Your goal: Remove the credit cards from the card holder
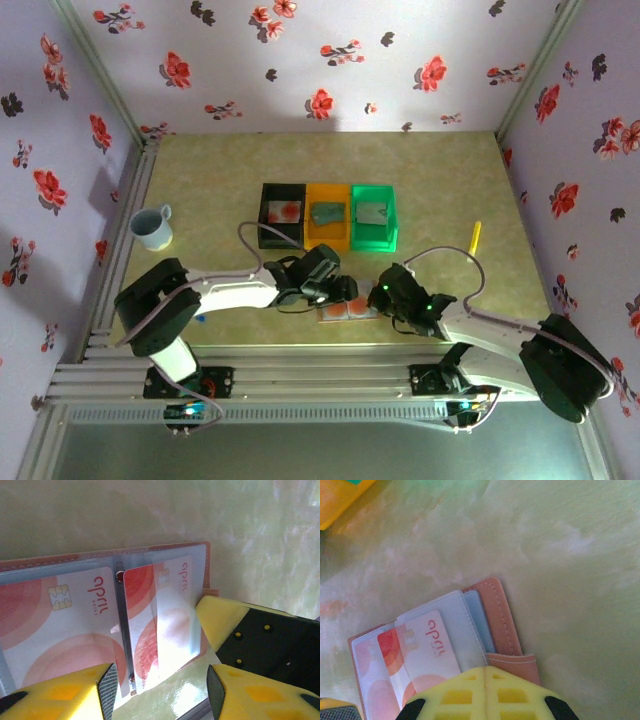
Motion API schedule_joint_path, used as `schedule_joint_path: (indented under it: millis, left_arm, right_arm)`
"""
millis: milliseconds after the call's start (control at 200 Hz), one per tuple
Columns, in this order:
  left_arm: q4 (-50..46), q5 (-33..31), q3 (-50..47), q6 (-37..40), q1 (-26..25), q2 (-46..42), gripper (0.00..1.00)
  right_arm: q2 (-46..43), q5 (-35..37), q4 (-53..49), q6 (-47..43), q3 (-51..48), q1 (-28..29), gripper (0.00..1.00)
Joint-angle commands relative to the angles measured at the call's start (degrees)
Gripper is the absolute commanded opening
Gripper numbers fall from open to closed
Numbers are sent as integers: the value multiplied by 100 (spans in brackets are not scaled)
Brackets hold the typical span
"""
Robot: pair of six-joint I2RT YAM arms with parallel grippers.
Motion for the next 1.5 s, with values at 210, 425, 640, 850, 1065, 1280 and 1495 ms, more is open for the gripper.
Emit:
schedule_joint_path:
  millis: [210, 425, 640, 850, 1065, 1280, 1495]
  left_arm:
    - [82, 77, 246, -60, -35, 220, 52]
    - [102, 68, 254, -52, -29, 354, 51]
    - [164, 59, 312, -69, -35, 501, 51]
    - [190, 50, 403, -61, -29, 567, 48]
    - [151, 41, 476, -8, -30, 741, 47]
    - [19, -85, 479, 84, -36, 755, 47]
    - [-45, -143, 522, 132, -40, 804, 47]
  right_arm:
    - [-155, 141, -180, 88, -312, -48, 0]
    - [-254, 141, -187, 126, -405, -45, 0]
    - [-212, 115, -122, 127, -441, -46, 0]
    - [-114, 62, -42, 129, -436, -47, 0]
    - [-131, 53, -50, 131, -436, -48, 0]
    - [-201, 71, -85, 144, -470, -45, 0]
    - [-206, 62, -89, 154, -471, -47, 0]
